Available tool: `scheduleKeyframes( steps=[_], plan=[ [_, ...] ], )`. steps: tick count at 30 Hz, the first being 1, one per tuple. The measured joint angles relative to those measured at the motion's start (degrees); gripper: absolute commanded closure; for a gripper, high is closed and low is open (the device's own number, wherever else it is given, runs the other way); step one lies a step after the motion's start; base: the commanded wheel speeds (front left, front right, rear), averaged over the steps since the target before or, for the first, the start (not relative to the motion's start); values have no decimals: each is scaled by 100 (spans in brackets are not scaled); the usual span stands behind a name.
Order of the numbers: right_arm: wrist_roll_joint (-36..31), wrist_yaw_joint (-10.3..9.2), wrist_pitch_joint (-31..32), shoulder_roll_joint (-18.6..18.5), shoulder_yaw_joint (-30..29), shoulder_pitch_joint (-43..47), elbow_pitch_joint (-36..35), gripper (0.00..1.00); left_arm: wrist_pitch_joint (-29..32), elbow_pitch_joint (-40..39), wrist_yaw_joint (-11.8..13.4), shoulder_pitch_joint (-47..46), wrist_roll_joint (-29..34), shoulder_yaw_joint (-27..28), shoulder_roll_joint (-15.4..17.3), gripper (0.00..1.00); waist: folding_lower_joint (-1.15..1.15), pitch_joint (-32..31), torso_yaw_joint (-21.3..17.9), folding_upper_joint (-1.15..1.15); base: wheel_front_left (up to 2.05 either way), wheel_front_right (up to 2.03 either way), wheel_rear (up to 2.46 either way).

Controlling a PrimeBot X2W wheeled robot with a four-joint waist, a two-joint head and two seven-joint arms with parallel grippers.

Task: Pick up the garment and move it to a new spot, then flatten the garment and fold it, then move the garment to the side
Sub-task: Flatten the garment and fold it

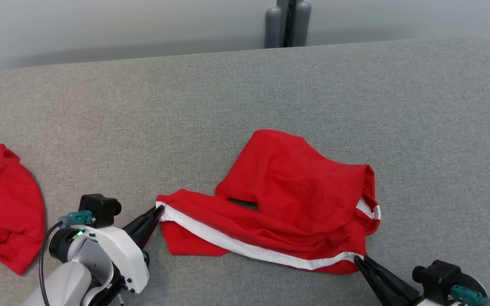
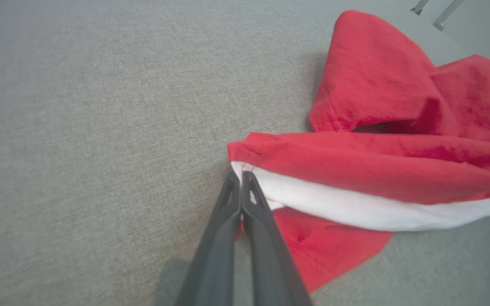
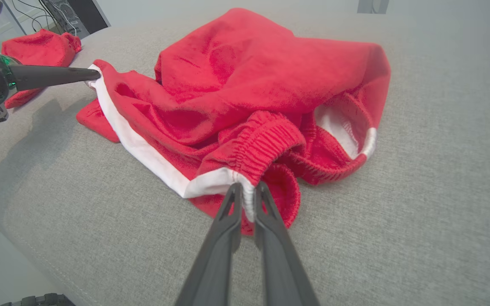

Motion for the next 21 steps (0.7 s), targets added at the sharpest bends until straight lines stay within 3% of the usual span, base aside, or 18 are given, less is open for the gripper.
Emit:
scheduleKeyframes(
  steps=[7, 14, 21],
  plan=[
    [444, 0, -281, -58, -136, -97, -349, 100, -292, -322, 163, 18, -54, 240, 101, 100, 0, -101, -22, 0, 0, 0, 0],
    [1395, 0, -653, 130, -441, -470, -732, 100, -485, -1522, 727, 162, -16, 625, 432, 100, 0, -308, 2, 0, 0, 0, 0],
    [1681, 0, -929, 323, -811, -1171, -868, 100, -602, -2895, 1285, 164, 37, 1115, 692, 100, 0, -504, 130, 0, 0, 0, 0]
  ],
)
